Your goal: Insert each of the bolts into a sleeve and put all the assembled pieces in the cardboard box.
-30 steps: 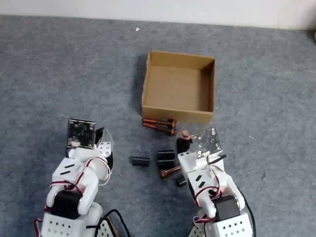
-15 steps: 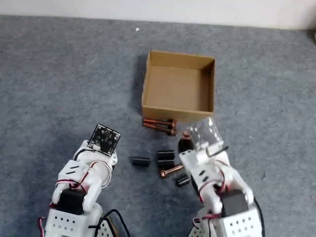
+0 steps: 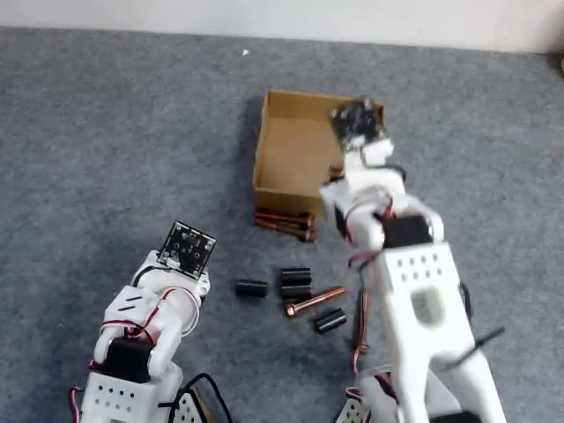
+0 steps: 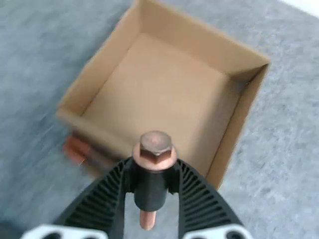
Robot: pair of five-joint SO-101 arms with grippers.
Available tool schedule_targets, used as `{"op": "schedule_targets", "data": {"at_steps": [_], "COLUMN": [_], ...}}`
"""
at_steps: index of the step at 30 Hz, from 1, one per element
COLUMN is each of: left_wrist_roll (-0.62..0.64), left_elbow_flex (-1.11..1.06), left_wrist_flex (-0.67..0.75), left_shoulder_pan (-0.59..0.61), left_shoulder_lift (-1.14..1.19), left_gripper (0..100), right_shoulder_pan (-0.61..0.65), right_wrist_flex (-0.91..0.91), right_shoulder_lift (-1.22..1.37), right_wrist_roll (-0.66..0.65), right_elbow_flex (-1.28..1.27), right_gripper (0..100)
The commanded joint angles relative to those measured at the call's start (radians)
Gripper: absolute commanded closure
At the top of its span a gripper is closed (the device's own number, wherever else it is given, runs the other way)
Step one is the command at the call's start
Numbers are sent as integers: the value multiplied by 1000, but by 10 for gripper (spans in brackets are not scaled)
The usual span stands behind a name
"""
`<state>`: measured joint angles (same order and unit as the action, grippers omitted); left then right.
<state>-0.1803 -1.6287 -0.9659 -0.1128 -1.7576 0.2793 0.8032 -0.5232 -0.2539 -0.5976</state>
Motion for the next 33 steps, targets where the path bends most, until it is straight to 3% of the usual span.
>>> {"op": "schedule_targets", "data": {"at_steps": [1,10,15,21,29,33], "left_wrist_roll": [-18,-18,-18,-18,-14,-12], "left_elbow_flex": [7,7,7,7,19,19], "left_wrist_flex": [25,25,25,25,26,55], "left_shoulder_pan": [12,12,12,12,99,170], "left_shoulder_lift": [-8,-8,-8,-8,-8,-8], "left_gripper": [994,994,994,994,994,994], "right_shoulder_pan": [-61,-111,-114,-113,-102,-44], "right_wrist_flex": [-151,-317,-306,-48,403,570], "right_shoulder_lift": [134,518,622,621,621,621], "right_wrist_roll": [-8,-6,104,110,103,-37], "right_elbow_flex": [113,280,352,450,717,777], "right_gripper": [992,992,976,752,765,765]}}
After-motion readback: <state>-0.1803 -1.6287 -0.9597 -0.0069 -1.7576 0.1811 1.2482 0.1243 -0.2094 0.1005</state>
